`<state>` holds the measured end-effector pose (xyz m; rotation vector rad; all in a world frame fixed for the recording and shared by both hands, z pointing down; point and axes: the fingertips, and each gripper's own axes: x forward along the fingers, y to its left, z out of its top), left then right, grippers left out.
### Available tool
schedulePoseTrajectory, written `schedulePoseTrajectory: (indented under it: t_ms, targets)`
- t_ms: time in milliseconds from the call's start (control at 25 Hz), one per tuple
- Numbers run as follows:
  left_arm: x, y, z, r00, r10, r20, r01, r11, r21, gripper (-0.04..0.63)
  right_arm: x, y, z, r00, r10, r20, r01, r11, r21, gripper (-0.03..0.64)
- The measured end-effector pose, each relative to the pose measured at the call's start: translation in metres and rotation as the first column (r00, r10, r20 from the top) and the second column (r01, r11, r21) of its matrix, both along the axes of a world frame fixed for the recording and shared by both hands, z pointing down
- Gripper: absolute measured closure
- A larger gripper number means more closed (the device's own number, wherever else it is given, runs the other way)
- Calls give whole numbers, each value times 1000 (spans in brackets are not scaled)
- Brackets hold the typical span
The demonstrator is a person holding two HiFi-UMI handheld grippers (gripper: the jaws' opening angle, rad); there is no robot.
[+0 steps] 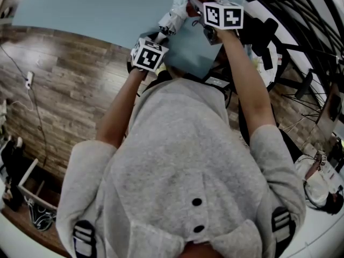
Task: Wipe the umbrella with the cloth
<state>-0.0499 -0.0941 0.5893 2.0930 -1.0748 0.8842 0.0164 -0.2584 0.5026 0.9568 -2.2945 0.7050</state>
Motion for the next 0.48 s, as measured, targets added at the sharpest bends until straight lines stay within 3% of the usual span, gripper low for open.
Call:
schedulePoseTrajectory:
  t_ms: [480]
  targets:
    - [0,1,0,1000,3,-3,-3,1000,4,440,16,-31,-4,991,38,-125,-29,997,71,540]
